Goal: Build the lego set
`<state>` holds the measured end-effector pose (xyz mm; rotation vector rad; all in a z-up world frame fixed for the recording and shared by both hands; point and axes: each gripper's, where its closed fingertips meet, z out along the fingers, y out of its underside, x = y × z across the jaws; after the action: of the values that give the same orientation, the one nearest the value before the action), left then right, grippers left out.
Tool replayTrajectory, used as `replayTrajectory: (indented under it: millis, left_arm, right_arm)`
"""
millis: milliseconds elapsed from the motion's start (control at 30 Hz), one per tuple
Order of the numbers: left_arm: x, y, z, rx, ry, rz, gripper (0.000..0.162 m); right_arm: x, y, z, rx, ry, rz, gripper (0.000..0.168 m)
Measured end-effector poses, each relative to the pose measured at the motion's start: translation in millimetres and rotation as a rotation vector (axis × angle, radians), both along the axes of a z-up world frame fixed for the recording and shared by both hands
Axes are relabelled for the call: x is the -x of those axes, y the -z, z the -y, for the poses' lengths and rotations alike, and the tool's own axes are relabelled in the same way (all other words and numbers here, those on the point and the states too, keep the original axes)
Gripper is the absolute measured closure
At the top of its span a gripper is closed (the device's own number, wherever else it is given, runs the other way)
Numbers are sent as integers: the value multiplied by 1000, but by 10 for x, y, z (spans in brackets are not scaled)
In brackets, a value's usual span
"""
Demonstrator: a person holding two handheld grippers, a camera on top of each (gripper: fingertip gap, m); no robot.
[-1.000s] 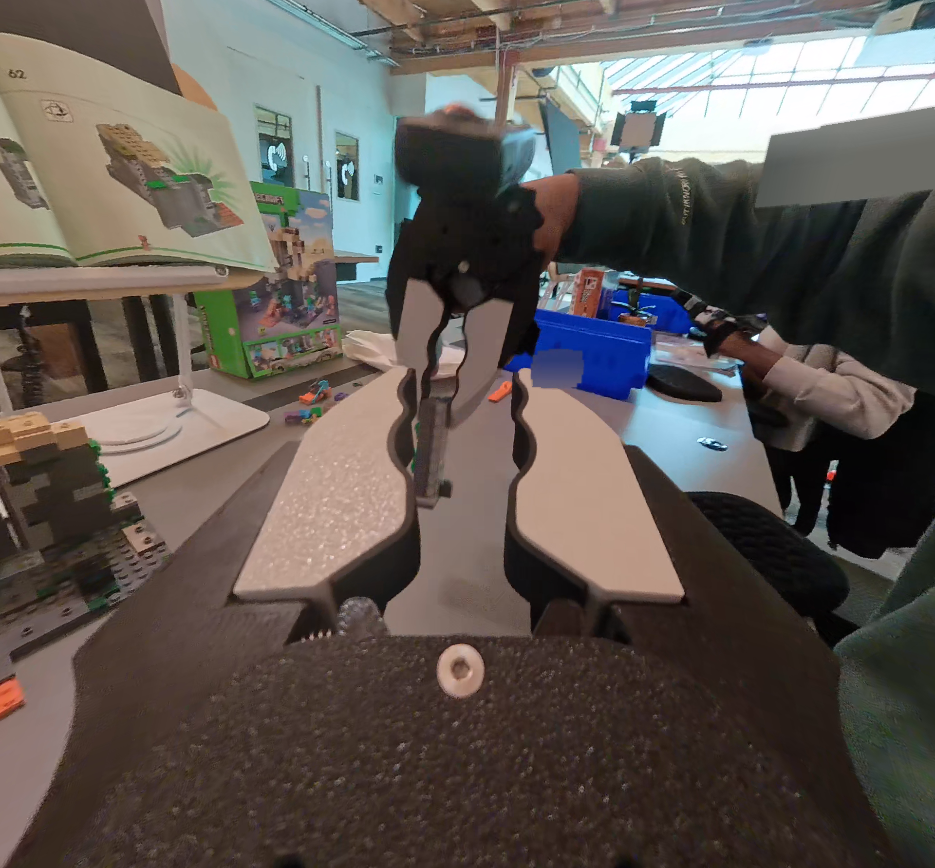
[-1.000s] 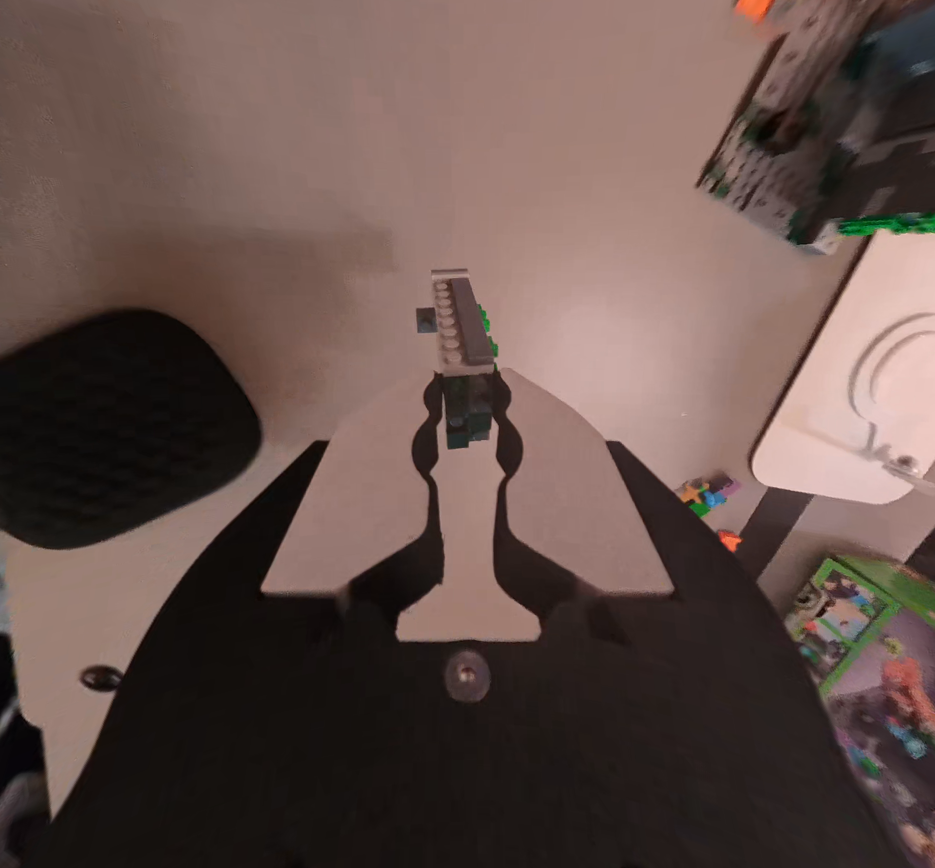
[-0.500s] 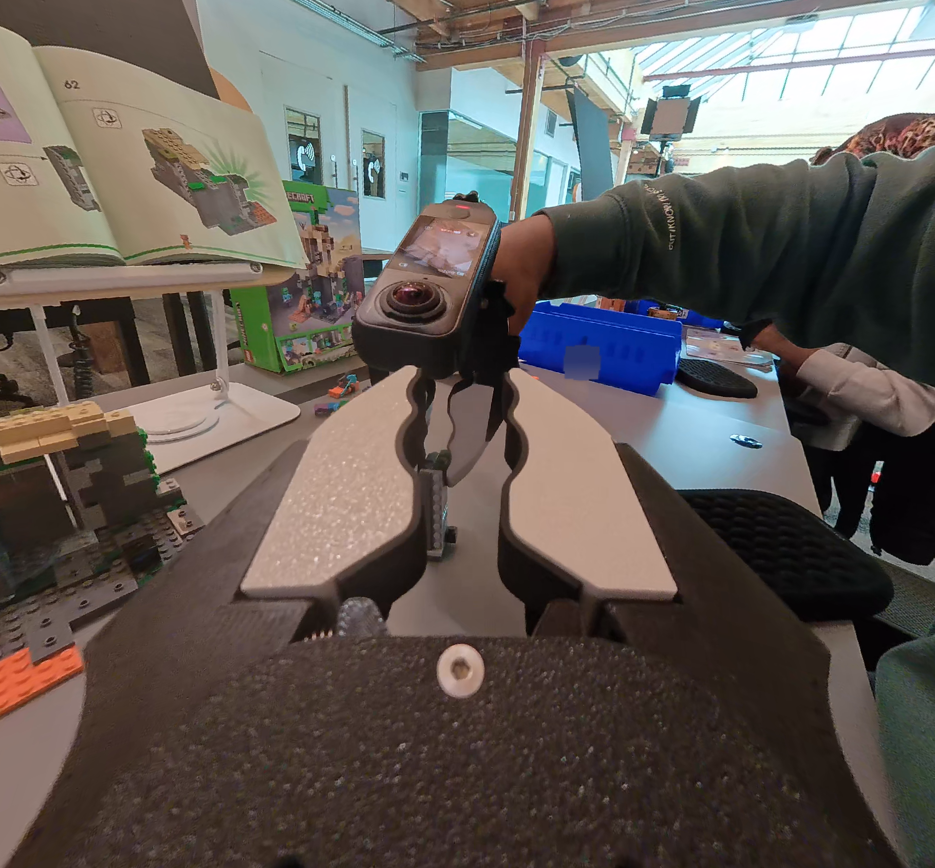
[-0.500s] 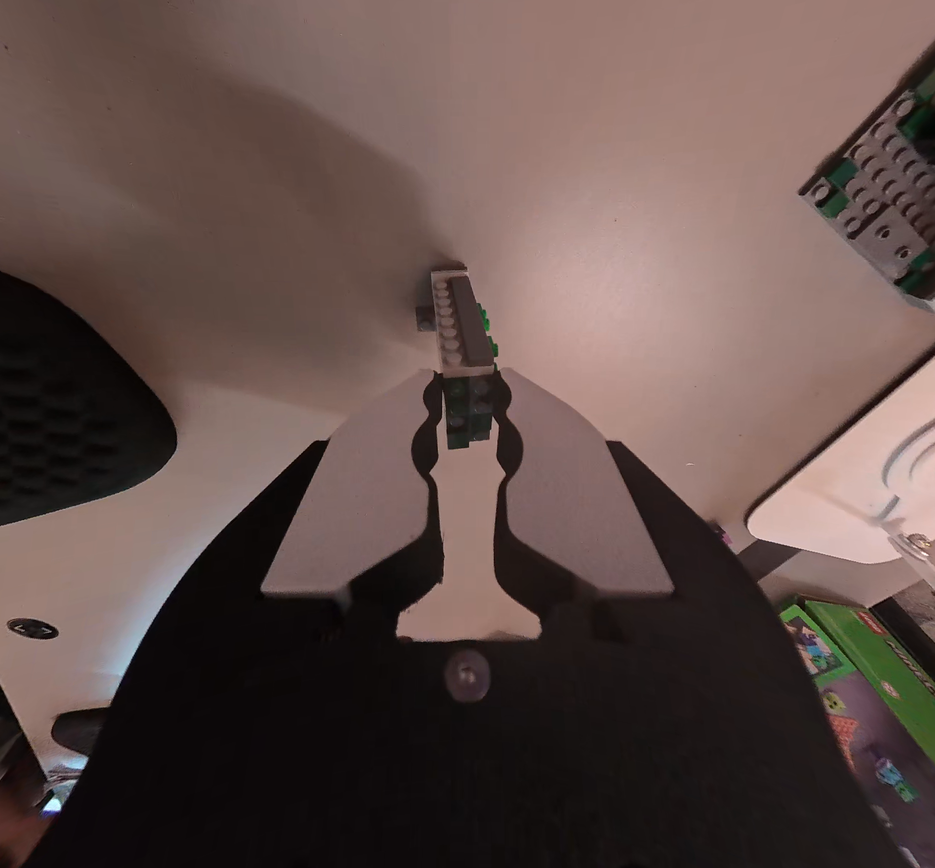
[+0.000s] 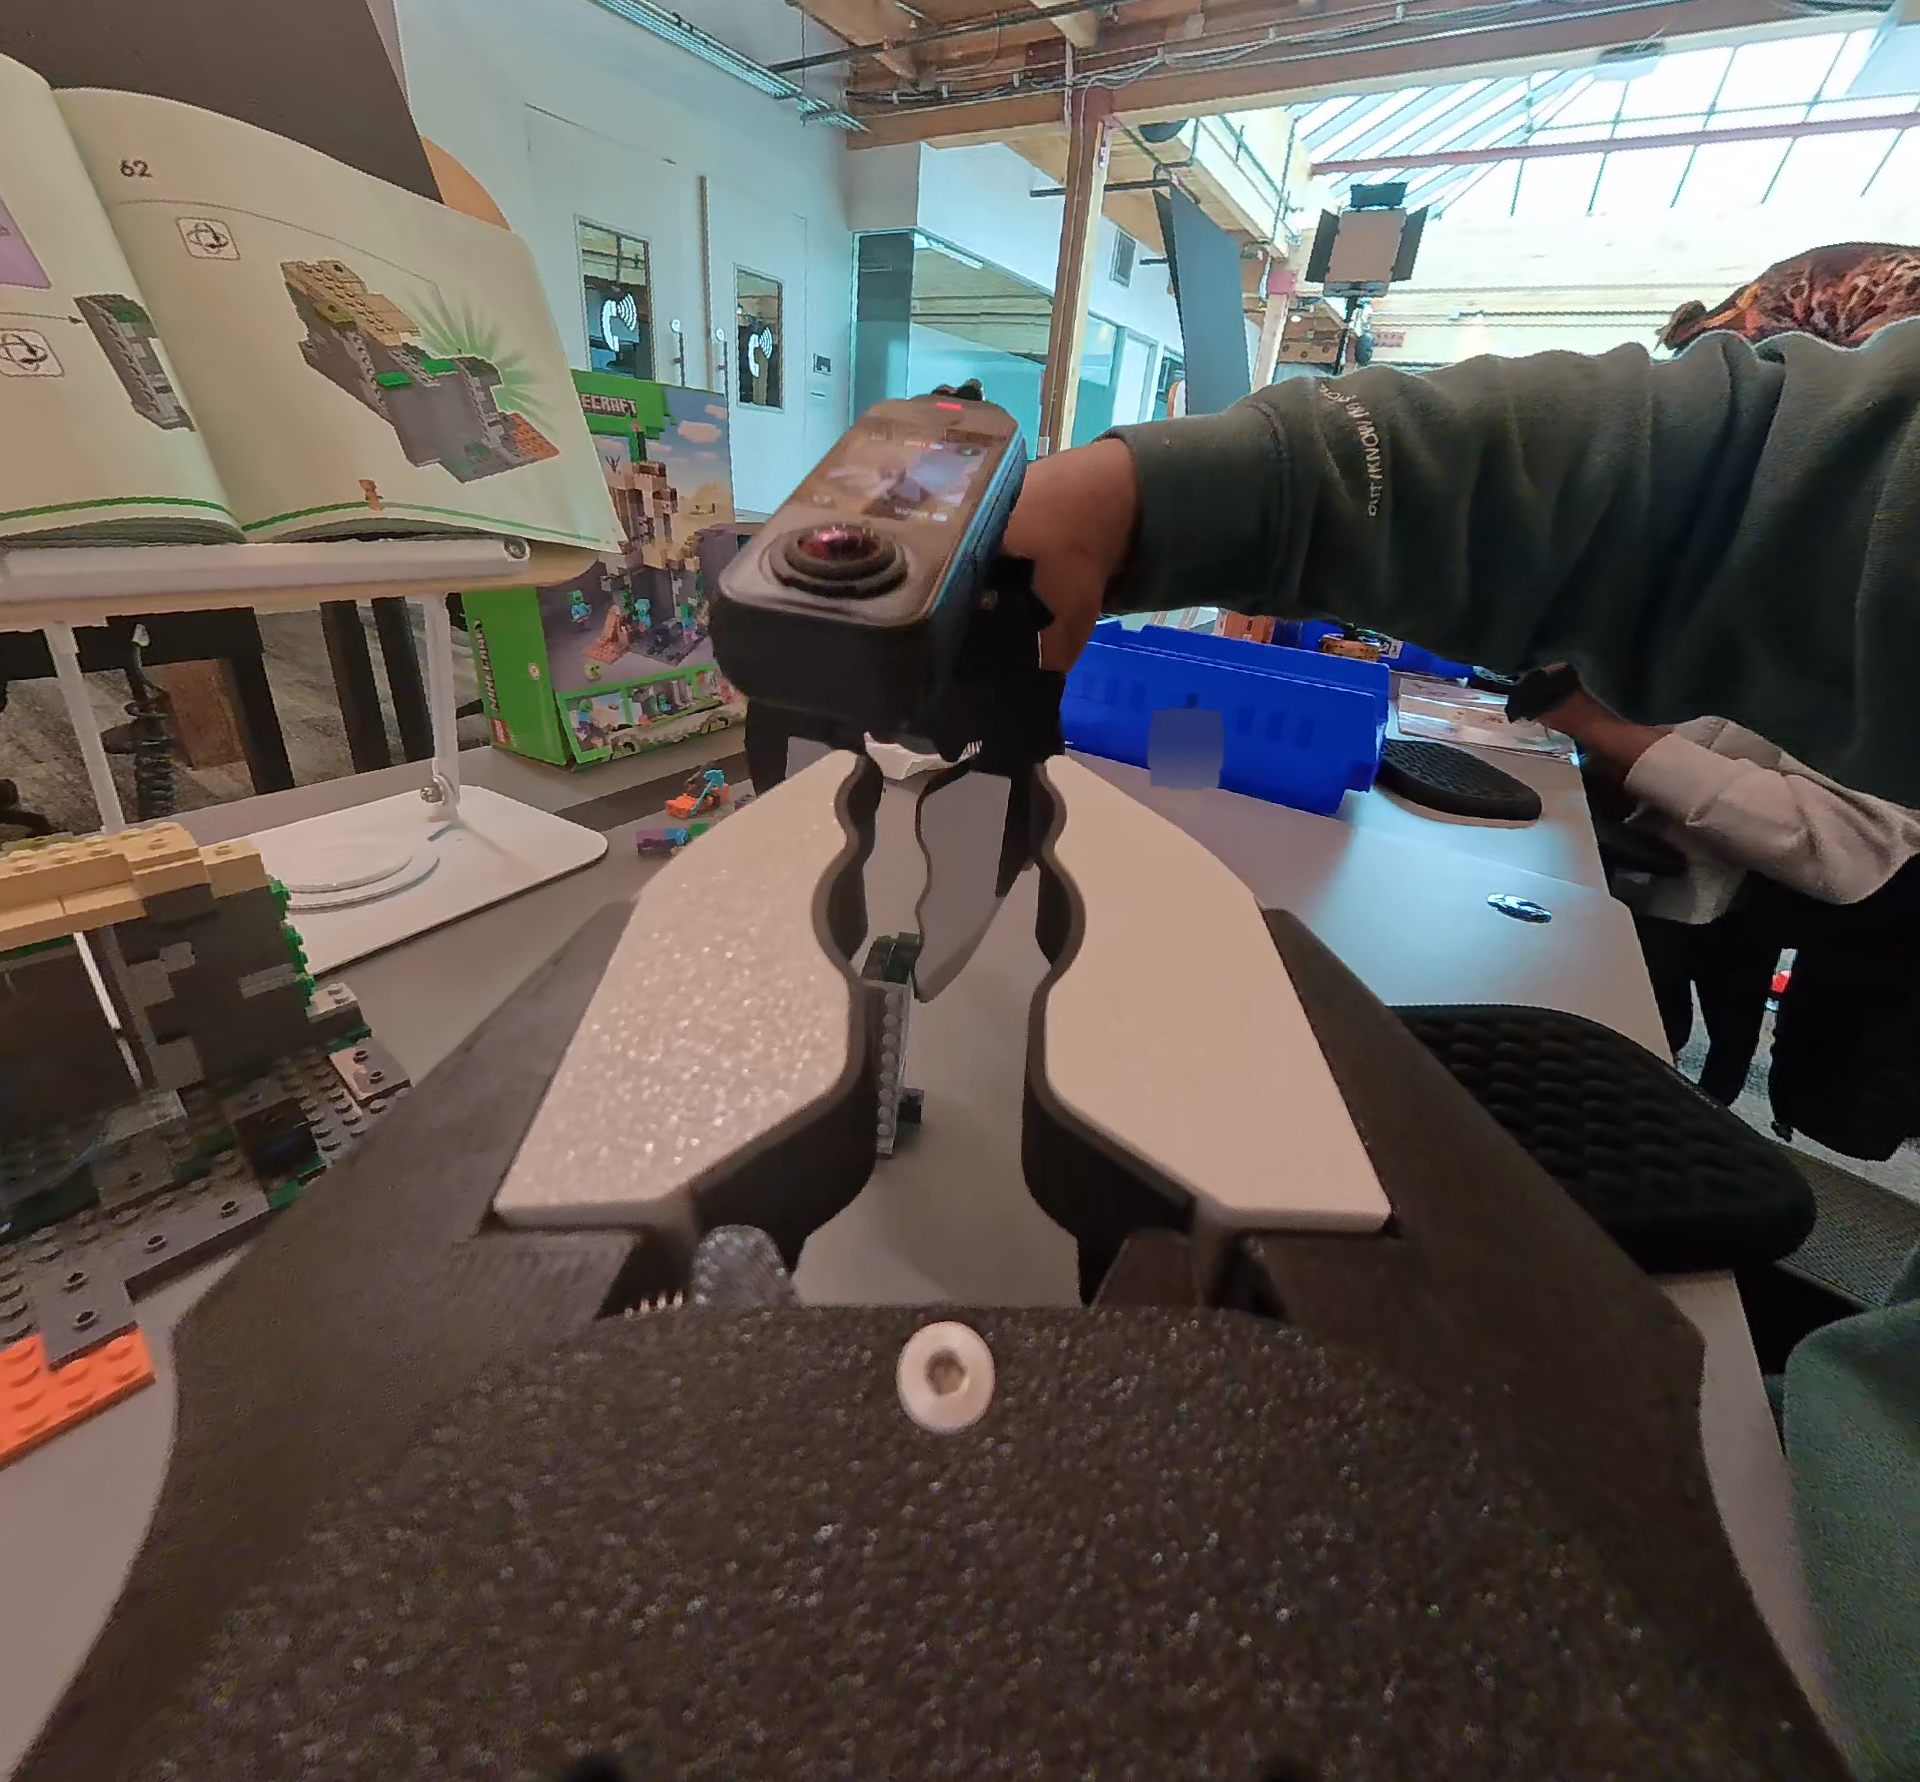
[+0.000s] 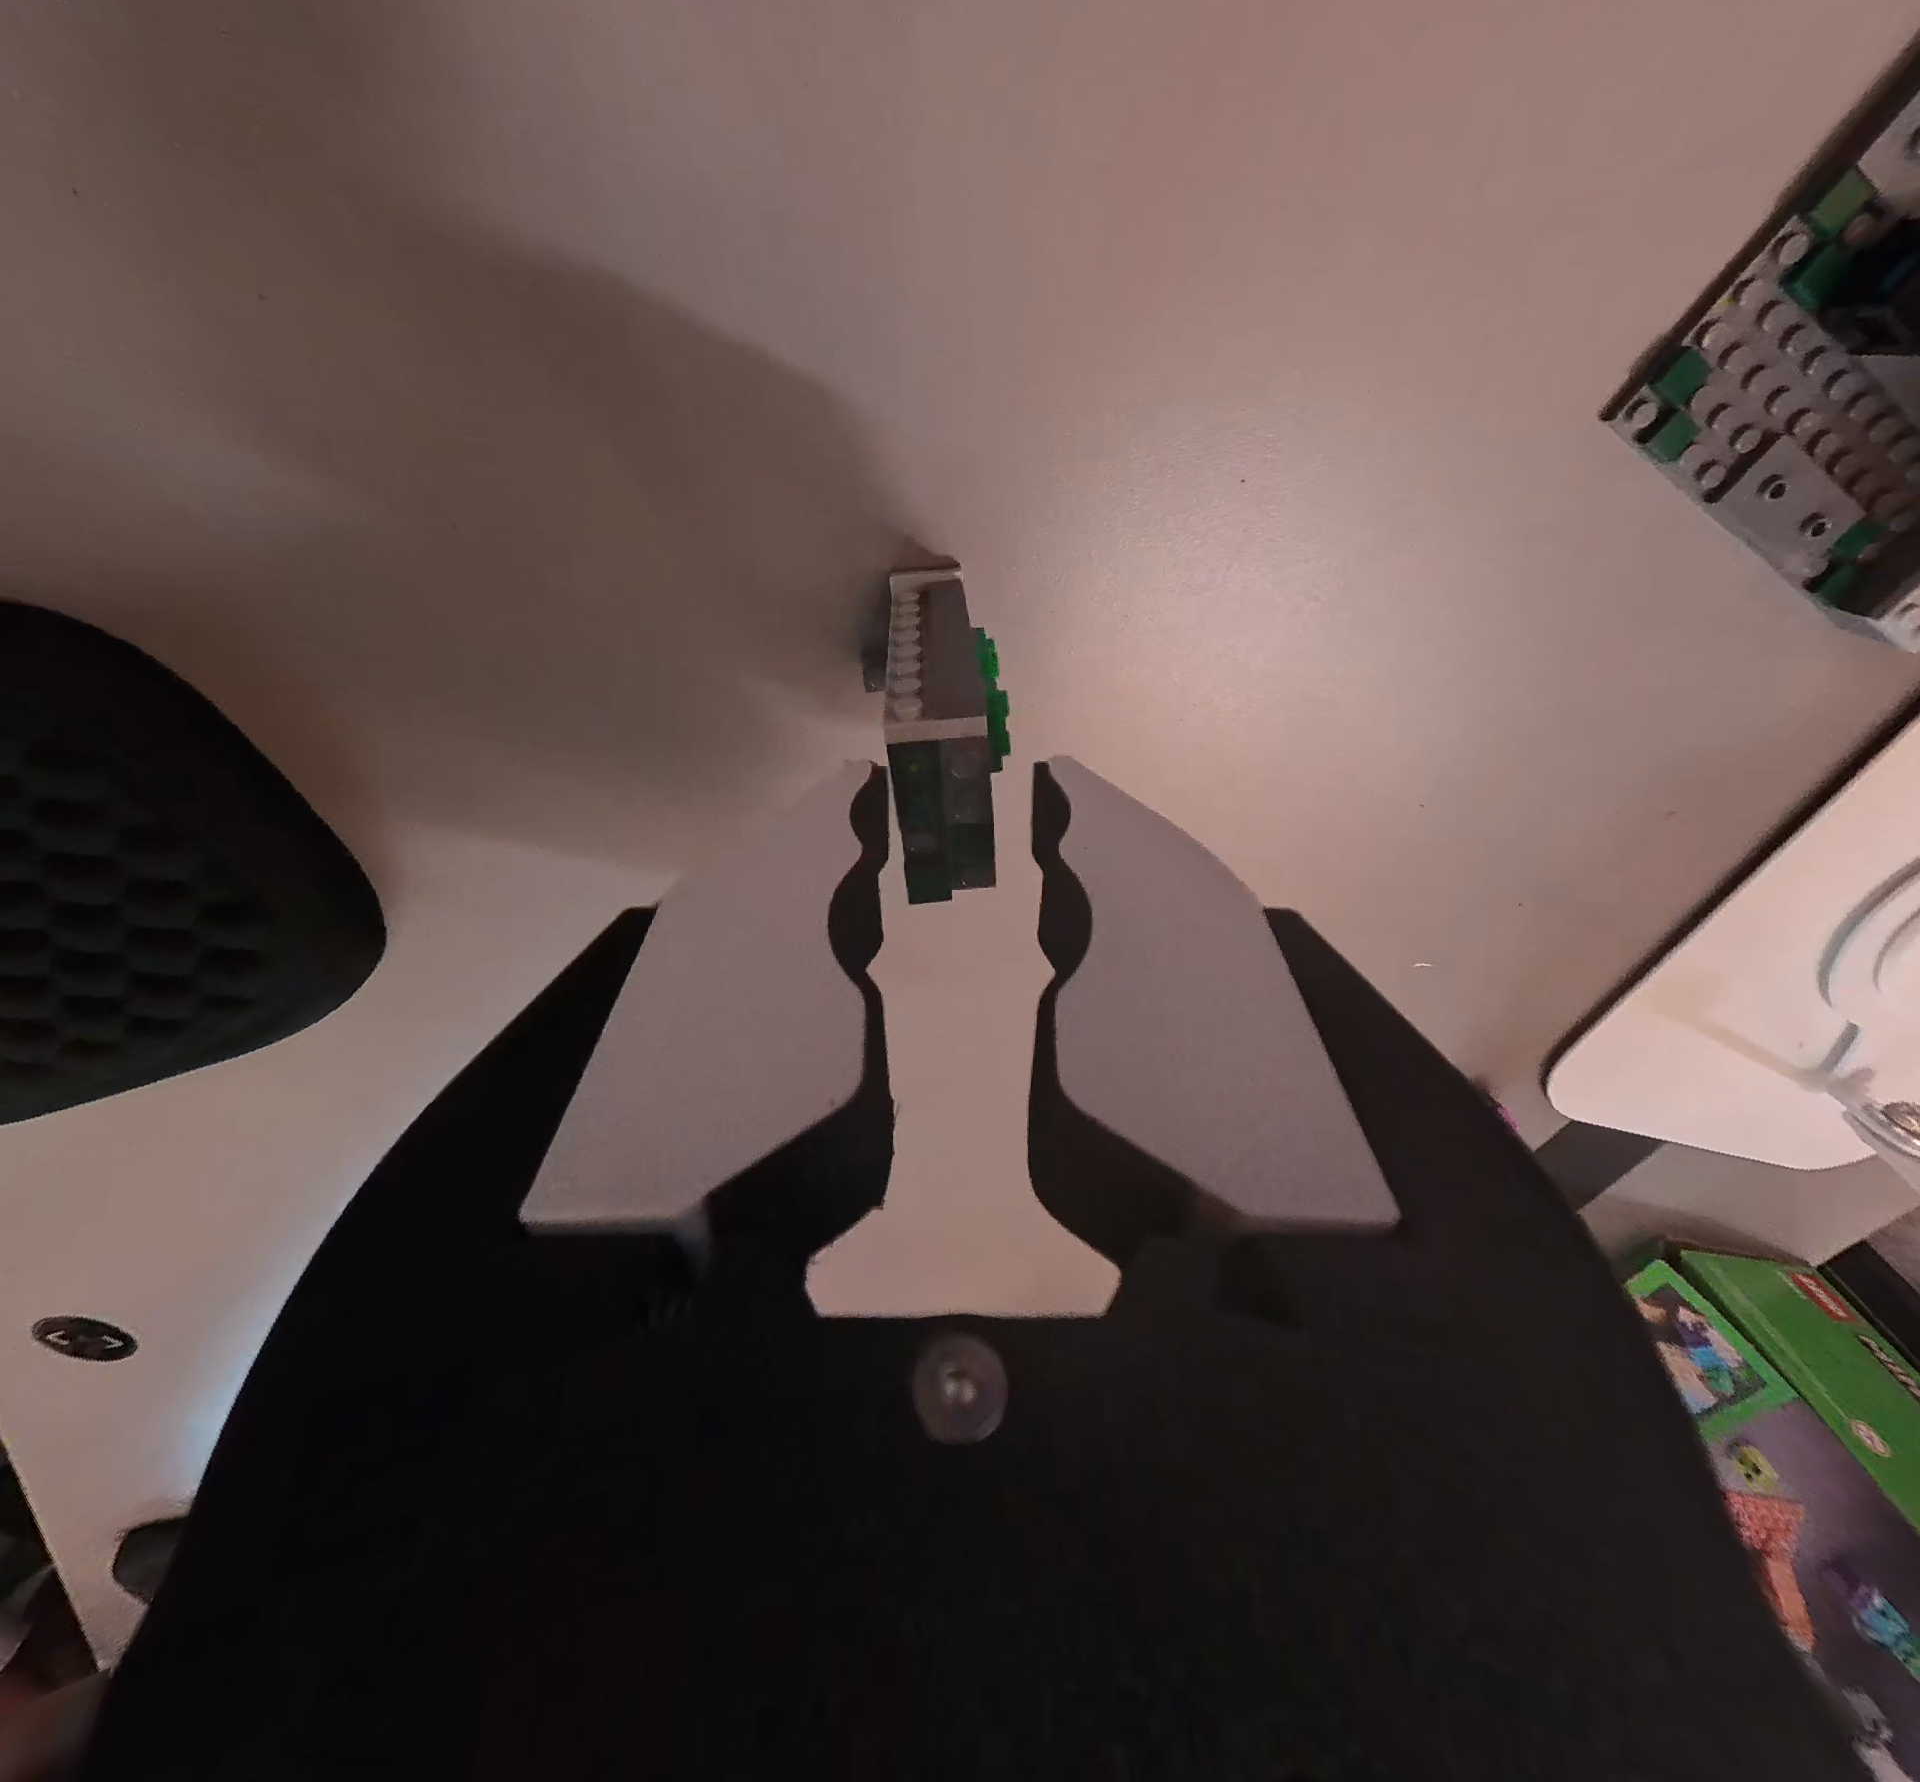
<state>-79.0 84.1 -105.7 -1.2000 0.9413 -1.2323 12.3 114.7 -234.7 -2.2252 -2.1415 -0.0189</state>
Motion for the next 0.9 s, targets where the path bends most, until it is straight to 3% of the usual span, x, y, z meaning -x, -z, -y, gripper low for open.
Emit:
replayTrajectory:
  millis: [167,300,467,567,700,900]
  left_arm:
    - [-5,13,-7,1,-2,-4,134]
    - [11,20,-43,2,-19,-8,136]
    - [8,53,-116,7,-50,-26,141]
    - [-2,61,-167,12,-75,-32,148]
    - [-25,78,-261,11,-127,-55,158]
    - [-75,69,-426,13,-200,-86,162]
  right_arm:
    - [91,-157,12,-10,17,-85,141]
    - [271,-602,-63,-95,88,-334,141]
    - [292,-1385,-274,-417,228,-729,142]
    - [59,-1693,-390,-647,367,-903,144]
    - [-347,-1762,-476,-836,597,-1066,151]
    - [-775,-1427,-535,-976,909,-1159,165]
